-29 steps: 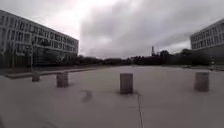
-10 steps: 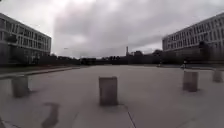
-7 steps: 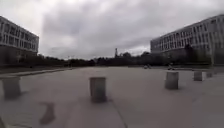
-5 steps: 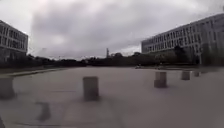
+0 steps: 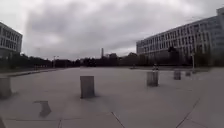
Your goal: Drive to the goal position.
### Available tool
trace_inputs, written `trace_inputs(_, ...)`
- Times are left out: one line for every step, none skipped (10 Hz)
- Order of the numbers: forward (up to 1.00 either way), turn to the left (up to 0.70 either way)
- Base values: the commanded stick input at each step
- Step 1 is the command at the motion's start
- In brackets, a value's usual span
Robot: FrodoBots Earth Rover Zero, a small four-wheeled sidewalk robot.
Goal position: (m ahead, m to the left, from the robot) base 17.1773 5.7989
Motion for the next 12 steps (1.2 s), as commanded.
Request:
trace_inputs(0.70, 0.00)
trace_inputs(0.70, 0.00)
trace_inputs(0.70, 0.00)
trace_inputs(0.70, 0.00)
trace_inputs(0.70, -0.04)
trace_inputs(0.70, -0.14)
trace_inputs(0.70, -0.31)
trace_inputs(0.70, -0.33)
trace_inputs(0.70, -0.23)
trace_inputs(0.70, 0.00)
trace_inputs(0.70, 0.00)
trace_inputs(0.70, 0.00)
